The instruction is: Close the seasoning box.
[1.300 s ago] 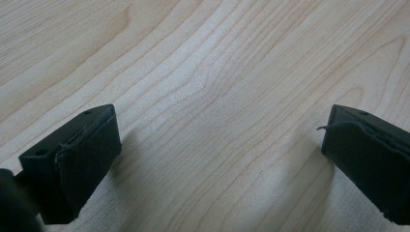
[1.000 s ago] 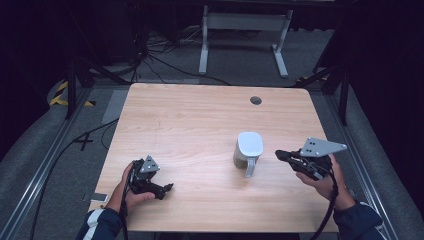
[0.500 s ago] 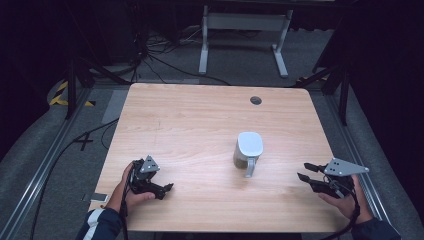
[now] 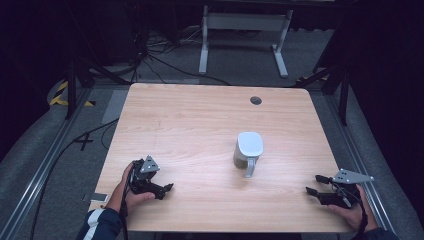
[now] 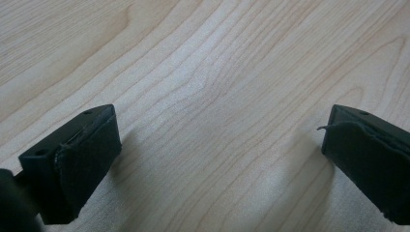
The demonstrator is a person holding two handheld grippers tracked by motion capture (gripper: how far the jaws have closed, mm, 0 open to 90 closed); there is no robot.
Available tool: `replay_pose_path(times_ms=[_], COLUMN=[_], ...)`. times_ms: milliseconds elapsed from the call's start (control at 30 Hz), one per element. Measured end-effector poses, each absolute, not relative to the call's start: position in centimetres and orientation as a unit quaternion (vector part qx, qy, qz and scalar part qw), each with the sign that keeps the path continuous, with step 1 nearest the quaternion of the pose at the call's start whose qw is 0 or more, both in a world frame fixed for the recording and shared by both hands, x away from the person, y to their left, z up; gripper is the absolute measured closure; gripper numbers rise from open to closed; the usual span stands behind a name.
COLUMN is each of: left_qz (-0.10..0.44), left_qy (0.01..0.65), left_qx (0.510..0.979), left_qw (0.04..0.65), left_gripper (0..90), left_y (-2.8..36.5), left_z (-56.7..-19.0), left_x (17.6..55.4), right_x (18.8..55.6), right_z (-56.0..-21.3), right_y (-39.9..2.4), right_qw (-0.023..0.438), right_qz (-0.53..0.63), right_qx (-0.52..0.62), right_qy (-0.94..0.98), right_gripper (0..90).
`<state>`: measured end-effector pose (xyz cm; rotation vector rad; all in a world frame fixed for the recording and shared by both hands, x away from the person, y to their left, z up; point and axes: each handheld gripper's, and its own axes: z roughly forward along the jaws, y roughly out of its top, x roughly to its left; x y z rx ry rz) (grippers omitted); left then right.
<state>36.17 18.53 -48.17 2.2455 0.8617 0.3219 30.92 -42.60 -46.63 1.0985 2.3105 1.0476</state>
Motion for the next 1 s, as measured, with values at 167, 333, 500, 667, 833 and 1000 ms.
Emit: replay_pose_path(times_ms=[167,333,500,667,833,1000], left_qz=[0.124,0.124,0.124,0.124,0.124,0.124], left_qy=[0.333,0.333,0.333,0.333,0.333,0.333], left_qx=[0.867,0.867,0.867,0.867,0.867,0.867], left_qw=[0.350,0.350,0.350,0.350,0.350,0.350], left_gripper=[0.5,0.5,0.5,0.5,0.5,0.5], left_y=[18.53,18.53,18.53,18.53,18.53,18.53], left_z=[-48.17,-48.17,-48.17,-48.17,-48.17,-48.17], left_x=[36.17,36.17,36.17,36.17,36.17,36.17], right_x=[30.93,30.99,31.01,31.02,31.02,31.06], right_z=[-46.65,-46.68,-46.69,-46.70,-46.70,-46.69], right_y=[-42.39,-42.37,-42.38,-42.38,-42.38,-42.38], right_qw=[0.193,0.196,0.196,0.196,0.196,0.198], right_qz=[0.365,0.363,0.362,0.362,0.362,0.361], right_qx=[0.391,0.397,0.399,0.399,0.400,0.402], right_qy=[0.822,0.820,0.820,0.819,0.819,0.818], right_gripper=[30.0,26.6,25.6,25.4,25.4,23.5])
